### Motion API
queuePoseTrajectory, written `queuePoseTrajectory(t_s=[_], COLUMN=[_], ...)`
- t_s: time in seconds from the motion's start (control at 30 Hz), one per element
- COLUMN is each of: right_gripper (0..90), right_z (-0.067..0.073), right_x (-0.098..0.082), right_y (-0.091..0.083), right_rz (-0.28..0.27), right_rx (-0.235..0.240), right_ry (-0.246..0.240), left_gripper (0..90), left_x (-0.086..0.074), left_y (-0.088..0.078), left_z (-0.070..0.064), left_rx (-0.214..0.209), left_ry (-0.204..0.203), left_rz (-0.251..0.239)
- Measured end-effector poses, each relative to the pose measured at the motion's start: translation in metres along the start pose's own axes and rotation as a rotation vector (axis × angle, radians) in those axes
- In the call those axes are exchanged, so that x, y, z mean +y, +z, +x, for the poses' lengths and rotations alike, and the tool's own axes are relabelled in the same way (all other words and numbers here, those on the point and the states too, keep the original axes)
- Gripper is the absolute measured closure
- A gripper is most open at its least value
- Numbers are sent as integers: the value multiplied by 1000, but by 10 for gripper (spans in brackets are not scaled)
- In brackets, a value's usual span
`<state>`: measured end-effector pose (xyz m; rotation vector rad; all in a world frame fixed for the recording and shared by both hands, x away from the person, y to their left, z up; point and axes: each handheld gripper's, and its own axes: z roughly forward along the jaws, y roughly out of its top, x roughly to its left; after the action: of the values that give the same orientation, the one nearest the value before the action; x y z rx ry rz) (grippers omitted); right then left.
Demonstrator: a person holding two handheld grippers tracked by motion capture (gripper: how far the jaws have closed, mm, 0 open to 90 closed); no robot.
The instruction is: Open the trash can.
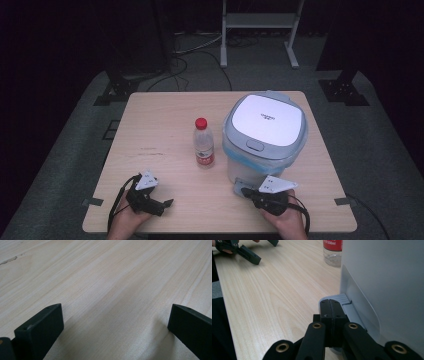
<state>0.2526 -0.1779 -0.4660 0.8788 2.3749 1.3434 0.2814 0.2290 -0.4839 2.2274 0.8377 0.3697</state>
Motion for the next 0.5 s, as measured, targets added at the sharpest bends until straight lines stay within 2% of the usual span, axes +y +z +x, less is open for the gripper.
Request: queuePoseTrajectory(t_s=[0.43,0.5], right_gripper=[896,897], right_z=[2,3], right_x=[-1,-2], right_y=[4,5], right_rz=[1,-1], right_rx=[-34,-41], right_ry=[-29,-45], left_gripper=[0,0], left_x=[0,0], left_y=[0,0], left_z=[0,0], left_rx=[0,0], left_ry=[0,0], left_rz=[0,0])
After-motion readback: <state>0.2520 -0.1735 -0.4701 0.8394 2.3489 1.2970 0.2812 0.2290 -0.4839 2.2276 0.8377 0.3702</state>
